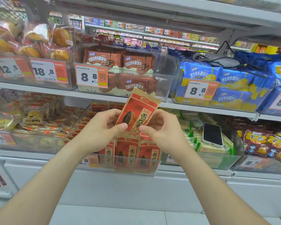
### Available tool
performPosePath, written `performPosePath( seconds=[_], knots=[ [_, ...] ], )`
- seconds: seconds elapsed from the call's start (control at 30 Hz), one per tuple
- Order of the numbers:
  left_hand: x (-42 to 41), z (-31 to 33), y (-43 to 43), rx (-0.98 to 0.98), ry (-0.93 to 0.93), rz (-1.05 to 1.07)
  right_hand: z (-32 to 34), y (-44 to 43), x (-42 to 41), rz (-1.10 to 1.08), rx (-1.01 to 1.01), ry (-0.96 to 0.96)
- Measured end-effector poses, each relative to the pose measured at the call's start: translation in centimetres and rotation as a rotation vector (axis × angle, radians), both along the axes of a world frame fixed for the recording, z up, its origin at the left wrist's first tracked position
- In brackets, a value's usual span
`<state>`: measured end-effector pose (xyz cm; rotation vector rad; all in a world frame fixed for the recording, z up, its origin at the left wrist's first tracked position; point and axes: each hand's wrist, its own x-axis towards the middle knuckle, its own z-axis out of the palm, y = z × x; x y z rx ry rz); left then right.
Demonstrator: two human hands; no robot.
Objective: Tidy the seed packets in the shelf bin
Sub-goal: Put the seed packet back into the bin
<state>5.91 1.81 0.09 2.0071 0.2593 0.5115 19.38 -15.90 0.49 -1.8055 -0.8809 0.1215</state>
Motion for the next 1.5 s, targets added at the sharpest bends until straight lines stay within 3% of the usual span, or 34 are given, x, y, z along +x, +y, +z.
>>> performPosePath(
  seconds=[0.13, 0.3, 0.47, 0.6, 0.73, 0.97, 1.23, 1.4, 1.5],
  knots=[
    [0.2, -0.3, 1.7, 0.002, -0.051, 0.026, -0.2, 2.4, -1.1, -0.031, 0.273, 0.099],
    [1.0, -1.0, 3.4, 0.052, -0.098, -0.002, -0.6, 5.7, -1.1, -0.015, 0.325, 0.021],
    [2.0, -2.7, 6.0, 0.395, 0.058, 0.416, -1.2, 6.8, 0.1, -0.087, 0.272, -0.15],
    [2.8, -2.9, 6.8, 0.406, 0.08, 0.598, -2.4, 7.5, 1.6, -0.094, 0.201, -0.424],
    [4.7, -3.0, 6.3, 0.38, 0.142, 0.541, -3.0, 8.5, 2.4, -0.053, 0.196, -0.472],
    [6.0, -2.4, 6.8, 0.477, 0.409, 0.412, -3.6, 8.7, 2.9, -0.113, 0.148, -0.492],
    [7.6, -1.3, 7.4, 0.76, 0.607, 0.353, -3.9, 8.0, 1.9, -0.193, 0.262, -0.557],
    [9.0, -1.4, 7.7, 1.113, 0.647, 0.242, -3.9, 7.2, 1.9, -0.257, 0.3, -0.55],
    [9.7, -2.7, 8.1, 1.215, 0.708, 0.211, -3.8, 6.8, 2.0, -0.254, 0.313, -0.543]
  ],
)
